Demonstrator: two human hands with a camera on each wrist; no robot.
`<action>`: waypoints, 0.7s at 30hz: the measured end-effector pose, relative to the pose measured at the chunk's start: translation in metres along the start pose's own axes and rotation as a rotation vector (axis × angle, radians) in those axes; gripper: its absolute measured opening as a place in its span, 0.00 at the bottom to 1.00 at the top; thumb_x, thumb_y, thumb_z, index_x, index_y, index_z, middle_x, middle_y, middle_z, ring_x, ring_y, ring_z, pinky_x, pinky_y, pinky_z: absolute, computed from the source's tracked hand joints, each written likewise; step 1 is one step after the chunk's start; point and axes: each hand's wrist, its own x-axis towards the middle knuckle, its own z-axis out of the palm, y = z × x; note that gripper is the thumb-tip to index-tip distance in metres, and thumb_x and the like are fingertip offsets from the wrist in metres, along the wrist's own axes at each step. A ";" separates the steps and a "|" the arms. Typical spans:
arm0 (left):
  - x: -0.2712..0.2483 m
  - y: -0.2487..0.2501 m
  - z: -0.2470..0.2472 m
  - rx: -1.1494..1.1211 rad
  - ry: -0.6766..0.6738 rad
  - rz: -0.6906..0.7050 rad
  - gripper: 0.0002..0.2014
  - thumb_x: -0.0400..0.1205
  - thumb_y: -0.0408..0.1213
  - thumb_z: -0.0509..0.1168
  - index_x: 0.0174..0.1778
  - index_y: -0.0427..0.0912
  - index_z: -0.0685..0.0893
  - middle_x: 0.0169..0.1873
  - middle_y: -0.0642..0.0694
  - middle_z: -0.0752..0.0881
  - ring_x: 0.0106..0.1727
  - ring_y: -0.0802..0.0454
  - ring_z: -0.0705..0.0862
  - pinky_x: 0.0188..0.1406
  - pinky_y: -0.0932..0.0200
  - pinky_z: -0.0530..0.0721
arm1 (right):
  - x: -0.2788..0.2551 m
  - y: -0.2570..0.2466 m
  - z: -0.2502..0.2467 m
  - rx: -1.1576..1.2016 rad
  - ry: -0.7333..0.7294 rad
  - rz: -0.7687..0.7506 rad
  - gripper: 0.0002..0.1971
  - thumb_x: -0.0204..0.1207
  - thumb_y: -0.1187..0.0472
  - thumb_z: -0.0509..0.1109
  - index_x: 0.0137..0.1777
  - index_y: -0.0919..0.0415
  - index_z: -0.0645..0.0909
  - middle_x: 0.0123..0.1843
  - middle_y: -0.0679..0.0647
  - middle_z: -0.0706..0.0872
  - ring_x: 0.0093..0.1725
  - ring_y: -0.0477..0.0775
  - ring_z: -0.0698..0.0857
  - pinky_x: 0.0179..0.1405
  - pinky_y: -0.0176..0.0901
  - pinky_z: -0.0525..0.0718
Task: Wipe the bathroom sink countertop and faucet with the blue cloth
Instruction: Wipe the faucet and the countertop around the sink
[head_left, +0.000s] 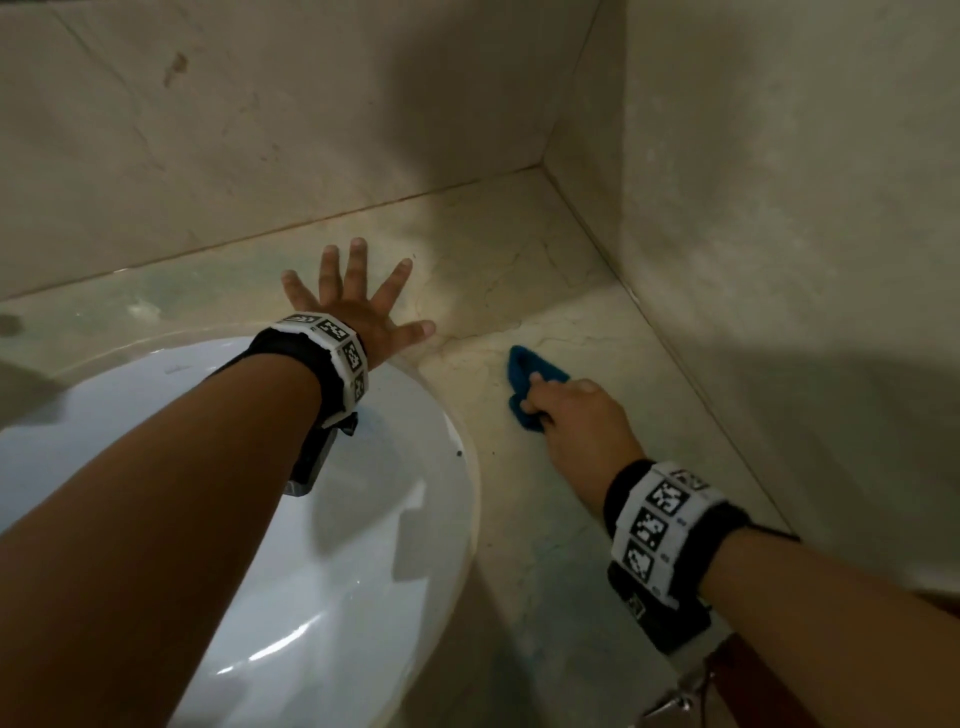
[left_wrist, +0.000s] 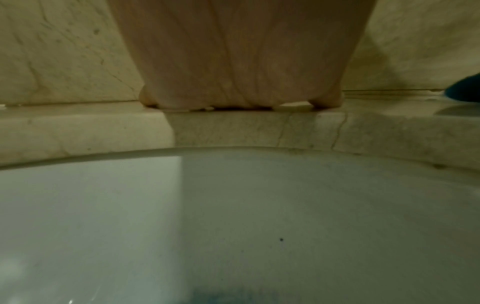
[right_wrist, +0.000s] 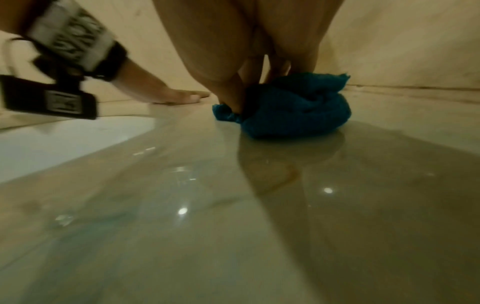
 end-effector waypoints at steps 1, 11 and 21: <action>-0.002 0.002 0.000 0.019 0.004 -0.007 0.41 0.73 0.77 0.40 0.76 0.68 0.30 0.78 0.49 0.24 0.80 0.42 0.27 0.73 0.24 0.34 | -0.007 -0.005 0.006 0.003 -0.019 -0.007 0.15 0.72 0.75 0.67 0.58 0.66 0.84 0.59 0.70 0.84 0.58 0.69 0.83 0.62 0.55 0.81; -0.030 0.048 0.023 -0.007 0.024 0.159 0.33 0.80 0.68 0.38 0.79 0.66 0.36 0.79 0.48 0.27 0.80 0.43 0.28 0.75 0.28 0.33 | -0.045 -0.051 0.026 0.098 -0.260 -0.083 0.16 0.77 0.67 0.60 0.61 0.58 0.82 0.58 0.60 0.78 0.58 0.58 0.76 0.61 0.46 0.75; -0.024 0.061 0.033 -0.002 0.018 0.083 0.42 0.70 0.79 0.45 0.76 0.72 0.34 0.78 0.50 0.24 0.79 0.42 0.25 0.73 0.28 0.29 | 0.005 0.019 -0.045 0.140 0.112 0.035 0.18 0.78 0.73 0.60 0.65 0.62 0.80 0.55 0.65 0.81 0.50 0.58 0.81 0.46 0.23 0.67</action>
